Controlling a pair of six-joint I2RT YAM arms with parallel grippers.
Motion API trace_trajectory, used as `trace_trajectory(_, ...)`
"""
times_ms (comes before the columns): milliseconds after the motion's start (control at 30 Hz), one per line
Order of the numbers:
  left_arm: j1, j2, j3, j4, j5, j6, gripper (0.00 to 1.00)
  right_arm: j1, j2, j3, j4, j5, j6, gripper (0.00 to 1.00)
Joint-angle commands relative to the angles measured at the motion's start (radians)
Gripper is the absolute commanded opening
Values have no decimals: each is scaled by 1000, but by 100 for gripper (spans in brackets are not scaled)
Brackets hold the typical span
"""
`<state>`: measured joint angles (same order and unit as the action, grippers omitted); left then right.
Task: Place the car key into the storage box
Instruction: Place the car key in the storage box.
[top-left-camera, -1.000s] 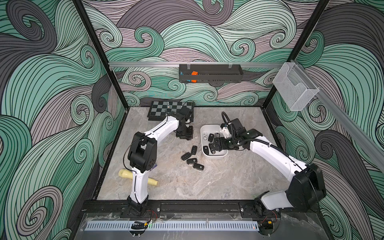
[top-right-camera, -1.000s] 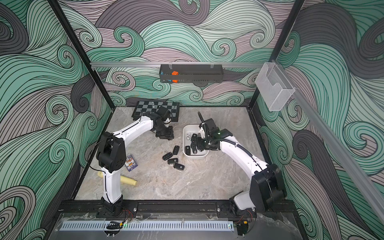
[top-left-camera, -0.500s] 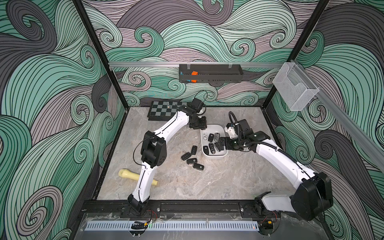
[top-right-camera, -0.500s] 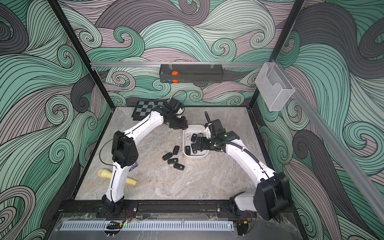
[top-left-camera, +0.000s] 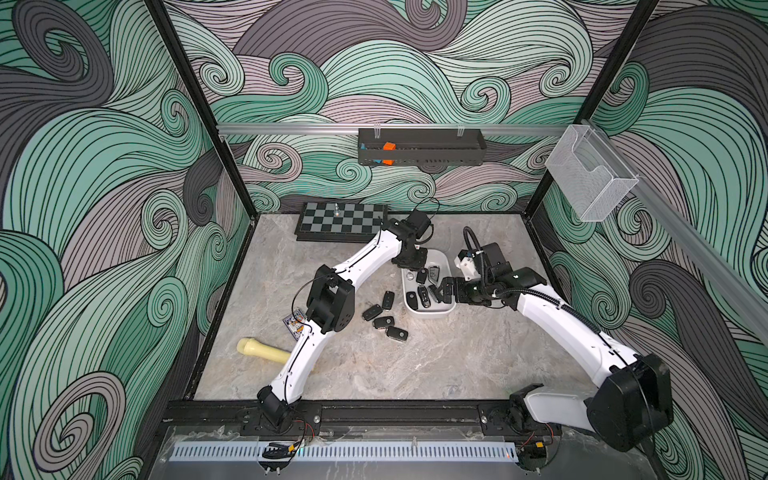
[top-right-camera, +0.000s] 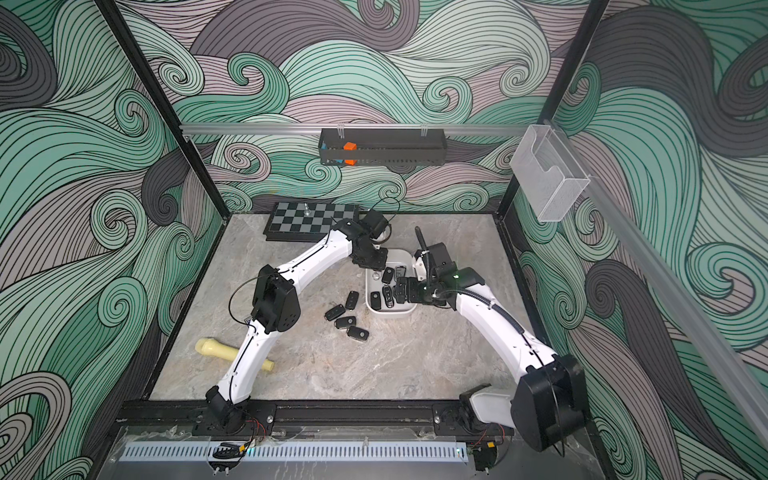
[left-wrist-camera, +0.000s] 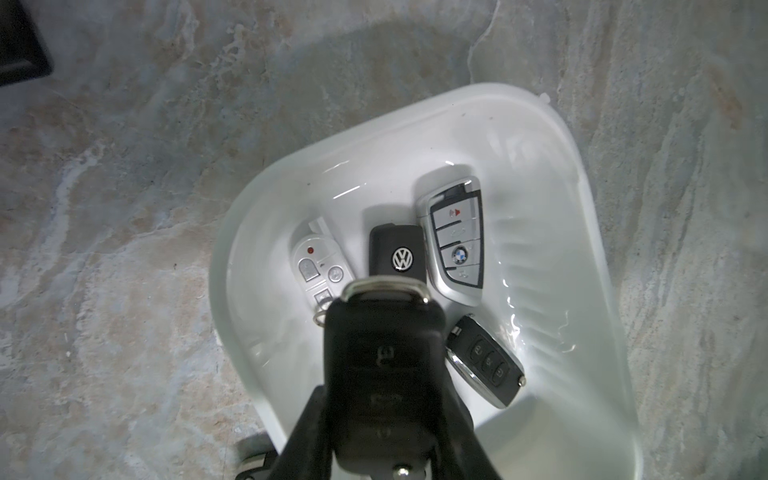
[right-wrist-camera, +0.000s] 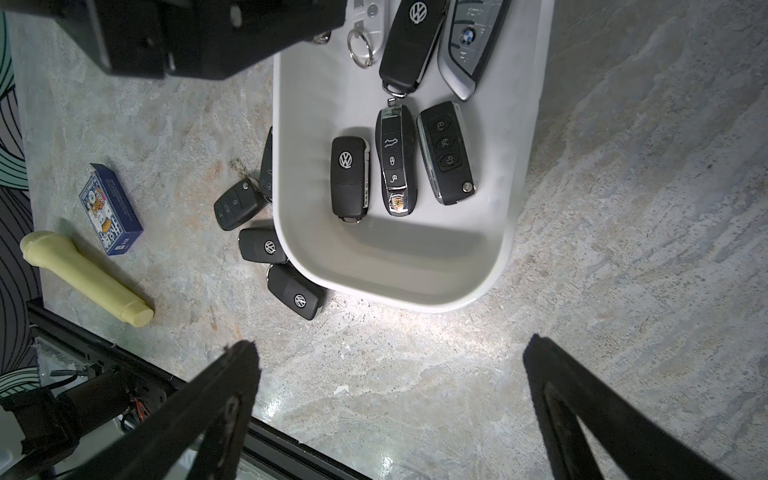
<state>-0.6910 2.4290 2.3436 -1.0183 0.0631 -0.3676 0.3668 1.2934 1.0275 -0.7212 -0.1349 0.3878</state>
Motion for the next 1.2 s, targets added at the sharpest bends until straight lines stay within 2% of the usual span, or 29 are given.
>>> trace_trajectory(0, -10, 39, 41, -40, -52, 30, 23, -9, -26, -13, 3, -10, 19, 99)
trace_trajectory(433, -31, 109, 50, -39, -43, 27, 25, -16, -61, -40, 3, -12, 27, 99)
trace_trajectory(700, -33, 87, 85, -33, -10, 12, 44, -17, -69, -43, 4, -13, 10, 99)
trace_trajectory(833, -34, 40, 106, -25, 8, -3, 53, -17, -80, -38, 12, -19, 0, 99)
trace_trajectory(1000, -33, -50, 91, -14, 21, -18, 57, -16, -117, -47, 23, -2, -3, 99)
trace_trajectory(1167, -28, -198, -58, 29, 15, -22, 59, -16, -151, -62, 27, -12, 19, 99)
